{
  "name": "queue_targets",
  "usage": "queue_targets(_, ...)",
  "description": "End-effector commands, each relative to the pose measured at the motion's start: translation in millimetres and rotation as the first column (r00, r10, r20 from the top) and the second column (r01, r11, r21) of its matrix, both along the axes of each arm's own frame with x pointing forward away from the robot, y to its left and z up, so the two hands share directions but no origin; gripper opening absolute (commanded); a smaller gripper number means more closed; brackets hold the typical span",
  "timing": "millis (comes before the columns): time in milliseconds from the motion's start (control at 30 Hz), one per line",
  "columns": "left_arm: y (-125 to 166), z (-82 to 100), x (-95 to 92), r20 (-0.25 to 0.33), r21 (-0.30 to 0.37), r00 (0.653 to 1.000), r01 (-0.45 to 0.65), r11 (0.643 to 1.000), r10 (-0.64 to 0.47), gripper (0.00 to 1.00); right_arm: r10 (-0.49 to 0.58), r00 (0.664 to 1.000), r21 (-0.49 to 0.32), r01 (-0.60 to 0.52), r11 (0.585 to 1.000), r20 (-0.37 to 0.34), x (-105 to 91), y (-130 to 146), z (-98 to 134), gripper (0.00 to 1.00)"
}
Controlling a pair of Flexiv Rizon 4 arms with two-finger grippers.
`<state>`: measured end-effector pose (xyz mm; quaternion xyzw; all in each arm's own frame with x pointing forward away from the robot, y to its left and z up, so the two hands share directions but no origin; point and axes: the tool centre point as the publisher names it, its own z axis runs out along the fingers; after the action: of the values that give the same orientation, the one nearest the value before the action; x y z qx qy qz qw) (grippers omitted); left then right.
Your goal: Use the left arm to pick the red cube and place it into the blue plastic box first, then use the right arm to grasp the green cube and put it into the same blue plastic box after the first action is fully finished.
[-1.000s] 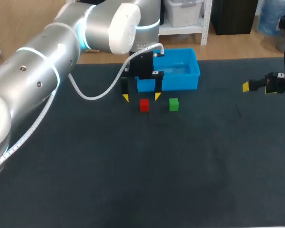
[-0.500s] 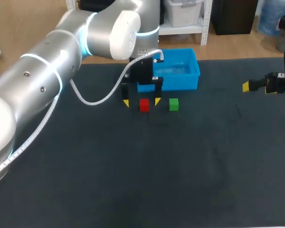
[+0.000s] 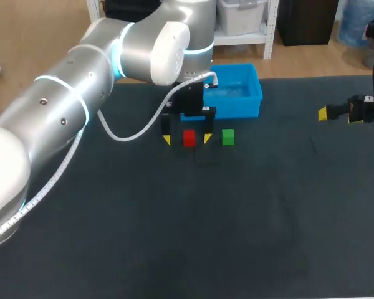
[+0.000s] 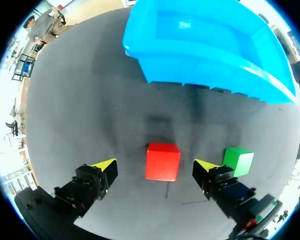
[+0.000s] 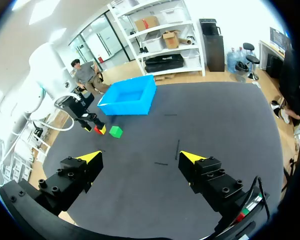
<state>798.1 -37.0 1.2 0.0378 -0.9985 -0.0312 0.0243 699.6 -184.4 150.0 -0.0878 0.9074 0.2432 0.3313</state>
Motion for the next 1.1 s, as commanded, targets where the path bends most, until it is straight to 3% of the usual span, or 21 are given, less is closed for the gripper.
queue_targets(33,-6.2,-2.1,9.8,-0.015,0.011,1.0,-0.004,1.0,0.004,0.95,0.001,1.0,0.0,-0.001,1.0,-0.001,0.4,-0.1,-0.2,1.0)
queue_targets(67,-6.3,-2.3,9.9,-0.015,0.011,1.0,-0.005,1.0,0.005,0.81,0.001,1.0,0.0,-0.001,1.0,-0.001,0.4,-0.1,-0.2,1.0)
queue_targets(133,-6.7,-2.8,10.2,-0.016,0.012,1.0,-0.007,1.0,0.007,0.38,0.001,1.0,0.0,-0.001,1.0,-0.001,0.4,-0.1,-0.2,1.0)
queue_targets(167,-6.9,-3.1,10.4,-0.016,0.013,1.0,-0.007,1.0,0.007,0.25,0.001,1.0,0.0,-0.001,1.0,-0.001,0.4,-0.1,-0.2,1.0)
queue_targets(233,-7.5,-4.4,11.0,-0.018,0.014,1.0,-0.008,1.0,0.008,0.17,0.001,1.0,0.0,-0.001,1.0,-0.001,0.4,-0.1,-0.2,1.0)
queue_targets(267,-7.7,-5.2,11.3,-0.019,0.014,1.0,-0.009,1.0,0.009,0.06,0.001,1.0,0.0,-0.001,1.0,-0.001,0.4,-0.1,-0.2,1.0)
queue_targets(367,-7.8,-5.8,11.5,-0.022,0.015,1.0,-0.012,1.0,0.012,0.0,0.001,1.0,0.0,-0.001,1.0,-0.001,0.4,-0.1,-0.2,1.0)
queue_targets(1100,-1.9,-3.0,2.7,-0.021,0.001,1.0,-0.018,1.0,0.018,0.0,0.001,1.0,0.0,-0.001,1.0,-0.001,0.4,-0.1,-0.2,1.0)
